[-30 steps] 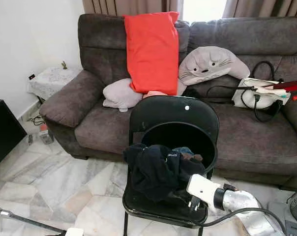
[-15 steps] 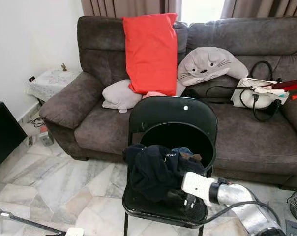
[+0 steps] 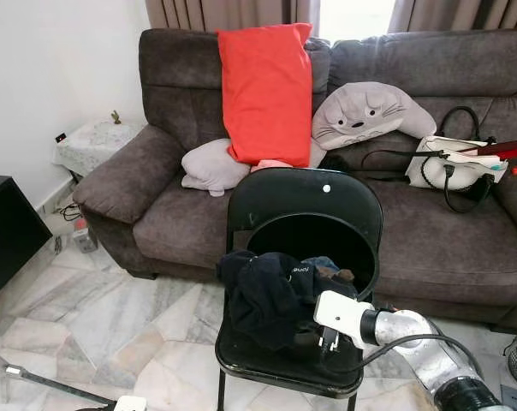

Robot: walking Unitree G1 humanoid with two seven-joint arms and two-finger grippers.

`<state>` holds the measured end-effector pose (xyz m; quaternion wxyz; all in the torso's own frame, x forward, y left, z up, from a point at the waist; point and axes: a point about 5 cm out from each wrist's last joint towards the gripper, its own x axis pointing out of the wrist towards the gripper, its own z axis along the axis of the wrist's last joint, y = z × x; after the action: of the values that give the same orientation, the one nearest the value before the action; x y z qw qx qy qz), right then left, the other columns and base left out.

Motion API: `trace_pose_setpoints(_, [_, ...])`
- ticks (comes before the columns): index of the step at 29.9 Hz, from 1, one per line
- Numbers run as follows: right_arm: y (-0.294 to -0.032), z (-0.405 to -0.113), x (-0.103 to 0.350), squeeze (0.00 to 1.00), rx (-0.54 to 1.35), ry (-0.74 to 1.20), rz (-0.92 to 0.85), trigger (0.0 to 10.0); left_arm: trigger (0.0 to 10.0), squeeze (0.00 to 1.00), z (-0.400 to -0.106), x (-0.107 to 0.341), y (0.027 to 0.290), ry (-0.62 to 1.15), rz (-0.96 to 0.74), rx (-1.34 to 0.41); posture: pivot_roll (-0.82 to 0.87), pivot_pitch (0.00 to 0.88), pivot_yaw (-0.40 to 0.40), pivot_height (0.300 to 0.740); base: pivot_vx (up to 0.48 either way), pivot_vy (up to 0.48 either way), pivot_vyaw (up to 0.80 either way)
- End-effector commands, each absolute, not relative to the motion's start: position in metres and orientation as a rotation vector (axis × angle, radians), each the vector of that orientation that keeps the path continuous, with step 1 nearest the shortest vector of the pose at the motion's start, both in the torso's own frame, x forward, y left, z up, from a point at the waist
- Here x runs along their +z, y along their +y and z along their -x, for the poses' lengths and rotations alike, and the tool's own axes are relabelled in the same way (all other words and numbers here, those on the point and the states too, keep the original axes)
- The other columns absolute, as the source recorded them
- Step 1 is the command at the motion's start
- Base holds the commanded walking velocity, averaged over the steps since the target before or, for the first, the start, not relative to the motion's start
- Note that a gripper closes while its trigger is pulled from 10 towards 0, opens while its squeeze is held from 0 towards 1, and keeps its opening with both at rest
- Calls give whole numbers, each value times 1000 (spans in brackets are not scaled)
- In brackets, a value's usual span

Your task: Hang hanger

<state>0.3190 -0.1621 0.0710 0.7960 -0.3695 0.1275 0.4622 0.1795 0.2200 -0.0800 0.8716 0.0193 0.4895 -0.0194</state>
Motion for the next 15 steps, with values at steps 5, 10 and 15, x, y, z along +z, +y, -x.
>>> trace_pose_setpoints(5, [-160, -330, 87, 0, 967, 208, 788, 0, 10000, 0, -179, -79, 224, 1039, -70, -45, -103, 0, 108, 740, 0, 0, 0])
trace_pose_setpoints(10, [-160, -338, 102, 0, 938, 150, 746, 0, 10000, 0, -180, -79, 223, 1040, -71, -47, -105, 0, 108, 740, 0, 0, 0])
trace_pose_setpoints(15, [-159, -346, 120, 0, 920, 83, 694, 0, 10000, 0, -180, -79, 223, 1040, -71, -51, -111, 0, 106, 740, 0, 0, 0])
